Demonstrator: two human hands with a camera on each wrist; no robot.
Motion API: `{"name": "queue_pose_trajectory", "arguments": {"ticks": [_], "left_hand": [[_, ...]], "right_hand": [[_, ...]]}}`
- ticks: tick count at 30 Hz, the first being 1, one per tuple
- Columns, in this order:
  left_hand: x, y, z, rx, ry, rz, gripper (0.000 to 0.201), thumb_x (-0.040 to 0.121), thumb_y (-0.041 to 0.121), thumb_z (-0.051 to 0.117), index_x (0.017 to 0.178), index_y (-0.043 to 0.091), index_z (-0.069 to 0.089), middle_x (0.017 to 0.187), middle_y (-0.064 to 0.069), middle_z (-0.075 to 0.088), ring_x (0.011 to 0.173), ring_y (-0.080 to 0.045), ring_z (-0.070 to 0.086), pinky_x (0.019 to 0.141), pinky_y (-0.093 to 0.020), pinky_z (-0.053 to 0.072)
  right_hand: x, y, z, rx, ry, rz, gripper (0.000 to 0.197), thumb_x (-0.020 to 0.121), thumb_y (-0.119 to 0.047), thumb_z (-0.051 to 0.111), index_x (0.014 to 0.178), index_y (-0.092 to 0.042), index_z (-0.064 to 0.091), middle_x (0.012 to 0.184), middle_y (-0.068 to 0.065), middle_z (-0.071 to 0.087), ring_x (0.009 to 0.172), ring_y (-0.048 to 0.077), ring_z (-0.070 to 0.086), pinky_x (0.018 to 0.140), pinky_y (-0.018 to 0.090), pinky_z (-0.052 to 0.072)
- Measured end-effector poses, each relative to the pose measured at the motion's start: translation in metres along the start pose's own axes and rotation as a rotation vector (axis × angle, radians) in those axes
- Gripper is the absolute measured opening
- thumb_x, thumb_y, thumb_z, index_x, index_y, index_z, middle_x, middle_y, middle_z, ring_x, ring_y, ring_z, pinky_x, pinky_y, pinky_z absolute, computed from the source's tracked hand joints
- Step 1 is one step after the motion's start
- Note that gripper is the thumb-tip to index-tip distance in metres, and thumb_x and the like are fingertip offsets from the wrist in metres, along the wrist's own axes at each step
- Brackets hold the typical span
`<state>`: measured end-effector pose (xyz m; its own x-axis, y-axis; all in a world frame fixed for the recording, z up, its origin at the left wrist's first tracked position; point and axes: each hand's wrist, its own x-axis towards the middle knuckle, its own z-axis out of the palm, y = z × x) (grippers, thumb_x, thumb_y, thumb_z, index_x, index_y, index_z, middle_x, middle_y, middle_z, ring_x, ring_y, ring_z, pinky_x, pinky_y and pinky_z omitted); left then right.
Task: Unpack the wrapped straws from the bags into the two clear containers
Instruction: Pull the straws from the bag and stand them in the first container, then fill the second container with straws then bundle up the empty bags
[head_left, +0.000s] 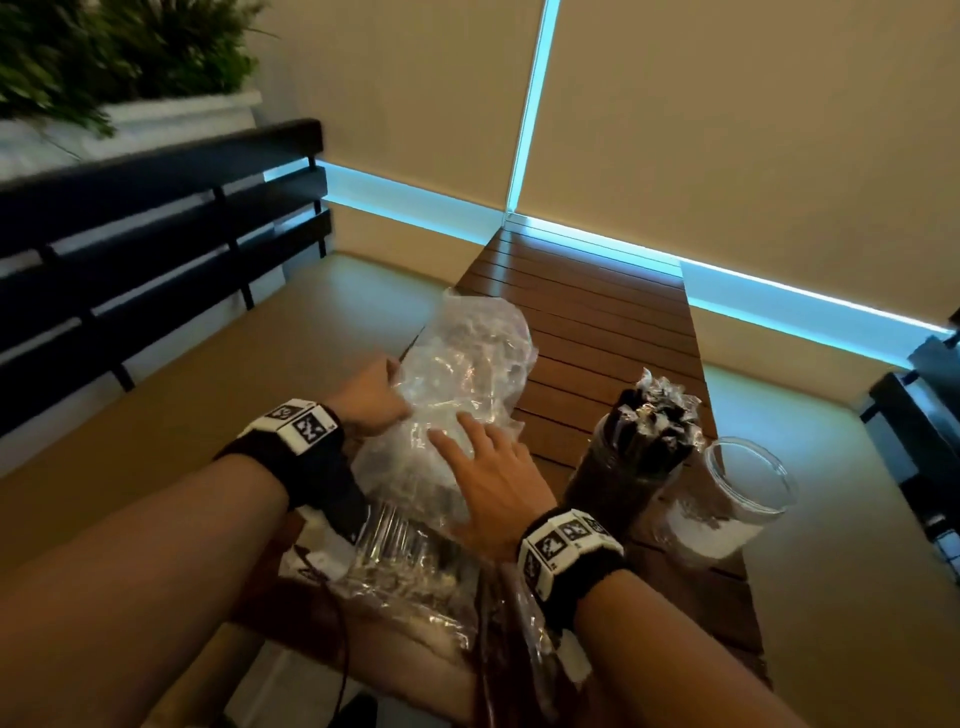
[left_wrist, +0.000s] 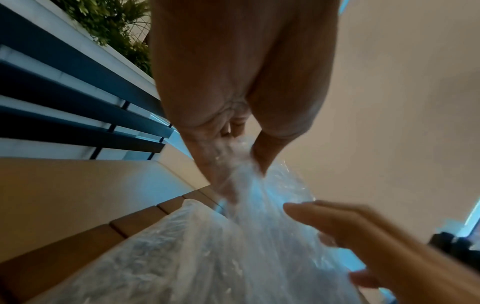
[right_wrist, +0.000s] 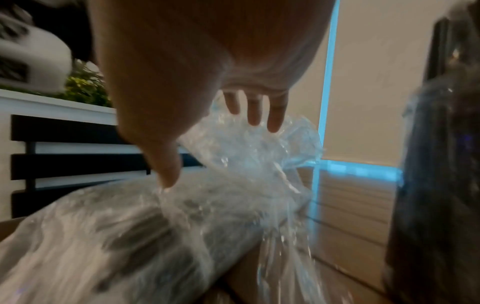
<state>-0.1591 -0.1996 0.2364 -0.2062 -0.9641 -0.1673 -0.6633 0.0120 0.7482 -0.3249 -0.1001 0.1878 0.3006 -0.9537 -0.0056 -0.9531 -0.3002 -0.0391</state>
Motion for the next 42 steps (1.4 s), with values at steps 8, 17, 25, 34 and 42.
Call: {"name": "queue_pose_trajectory", "arguments": {"ticks": [8,17,25,34,42], "left_hand": [[-0.023,-0.047,0.005,0.589,0.104,0.317,0.097,0.082,0.065,0.063,0.155,0.021,0.016,0.159,-0.011,0.019,0.141,-0.031,0.034,0.112,-0.045,0.036],[0.046,-0.039,0.068,0.844,-0.193,0.378,0.096,0.085,0.08,0.033,0.155,0.035,-0.016,0.164,-0.002,-0.021,0.152,-0.031,-0.013,0.117,-0.067,0.005],[0.026,-0.035,0.036,0.611,0.001,0.564,0.092,0.079,0.062,0.057,0.154,0.026,0.018,0.162,-0.009,0.011,0.148,-0.033,0.017,0.118,-0.06,0.015],[-0.026,-0.078,0.014,0.919,-0.35,0.576,0.033,0.094,0.039,0.054,0.124,0.025,0.053,0.114,0.003,0.059,0.098,-0.021,0.061,0.087,-0.037,0.052],[-0.019,-0.097,0.011,0.659,-0.255,0.323,0.029,0.106,0.037,0.032,0.103,0.019,0.053,0.094,-0.003,0.065,0.083,-0.022,0.06,0.074,-0.037,0.048]], "right_hand": [[-0.013,-0.007,0.049,0.011,-0.052,-0.047,0.062,0.077,-0.022,0.063,0.136,-0.026,0.044,0.138,-0.003,0.049,0.123,0.025,0.042,0.102,0.042,0.035],[-0.007,-0.011,0.058,0.078,-0.107,-0.057,0.069,0.074,-0.011,0.066,0.134,-0.028,0.037,0.143,0.004,0.035,0.124,0.029,0.04,0.1,0.044,0.043],[-0.003,-0.004,0.056,0.313,-0.053,0.099,0.074,0.075,0.006,0.07,0.136,-0.02,0.036,0.139,0.001,0.028,0.1,0.025,0.06,0.078,0.036,0.058],[-0.008,-0.01,0.048,0.171,0.03,0.119,0.03,0.094,-0.033,0.05,0.123,-0.027,0.046,0.114,-0.004,0.063,0.108,0.02,0.053,0.091,0.038,0.04],[0.001,-0.008,0.048,0.413,0.033,0.164,0.022,0.103,-0.042,0.029,0.101,-0.028,0.046,0.094,-0.006,0.054,0.08,0.011,0.052,0.071,0.033,0.04]]}}
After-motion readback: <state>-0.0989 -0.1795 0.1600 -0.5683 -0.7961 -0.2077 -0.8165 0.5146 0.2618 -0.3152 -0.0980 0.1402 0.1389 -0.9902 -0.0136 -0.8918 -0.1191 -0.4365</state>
